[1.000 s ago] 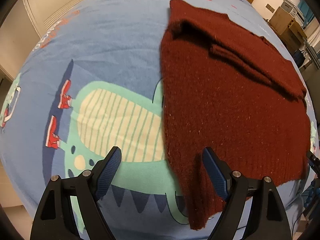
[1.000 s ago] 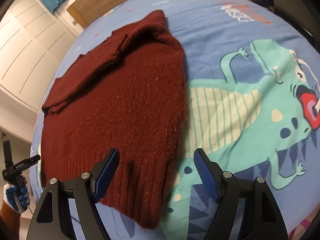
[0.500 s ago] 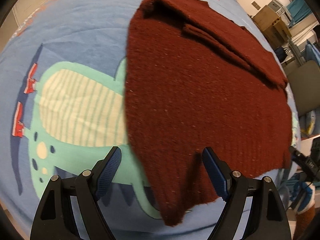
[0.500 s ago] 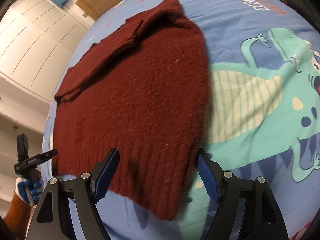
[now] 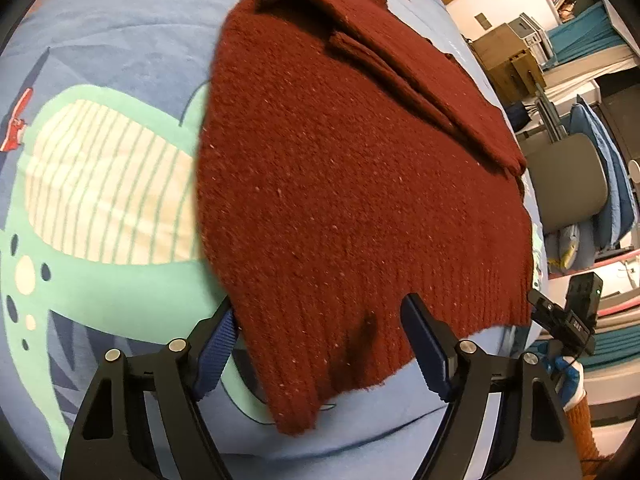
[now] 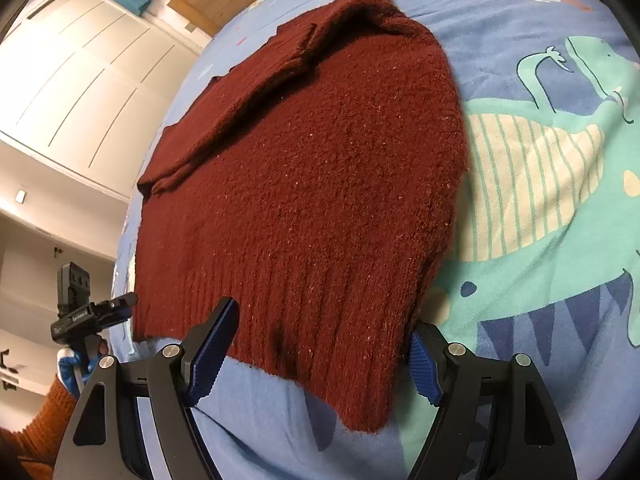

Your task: Fold small clothes

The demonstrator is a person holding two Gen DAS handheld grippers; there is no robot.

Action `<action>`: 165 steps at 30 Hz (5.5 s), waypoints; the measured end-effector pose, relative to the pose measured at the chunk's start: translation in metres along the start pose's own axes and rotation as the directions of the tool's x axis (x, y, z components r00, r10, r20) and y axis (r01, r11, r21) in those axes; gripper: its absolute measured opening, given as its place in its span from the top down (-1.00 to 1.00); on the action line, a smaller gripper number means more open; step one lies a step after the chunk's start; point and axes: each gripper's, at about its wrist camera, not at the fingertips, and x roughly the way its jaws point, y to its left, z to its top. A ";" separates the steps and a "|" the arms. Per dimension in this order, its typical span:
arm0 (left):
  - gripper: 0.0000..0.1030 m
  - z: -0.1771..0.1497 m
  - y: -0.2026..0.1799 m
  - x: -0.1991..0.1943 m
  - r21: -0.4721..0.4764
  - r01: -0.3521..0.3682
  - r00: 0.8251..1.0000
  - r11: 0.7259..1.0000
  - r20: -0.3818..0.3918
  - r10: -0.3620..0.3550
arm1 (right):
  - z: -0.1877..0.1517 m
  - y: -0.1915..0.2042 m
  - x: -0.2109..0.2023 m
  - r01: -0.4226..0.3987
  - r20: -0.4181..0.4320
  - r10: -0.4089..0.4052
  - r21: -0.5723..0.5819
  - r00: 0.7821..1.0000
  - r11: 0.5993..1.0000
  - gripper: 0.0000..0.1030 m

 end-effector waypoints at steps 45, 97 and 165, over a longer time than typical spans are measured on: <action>0.82 0.041 -0.036 -0.078 0.080 0.032 0.980 0.996 0.193 -0.047 | 0.054 0.019 -0.060 -0.143 0.156 0.142 -0.002 0.978 0.990 0.80; 0.19 0.246 0.008 -0.019 -0.113 -0.061 0.959 0.992 0.267 0.089 | 0.271 -0.020 0.020 -0.056 0.275 -0.005 0.215 0.962 0.975 -0.23; 0.15 0.158 -0.075 0.038 0.196 -0.501 0.818 0.843 0.427 0.386 | 0.200 0.109 0.064 0.362 0.314 -0.261 -0.326 0.913 0.873 -0.30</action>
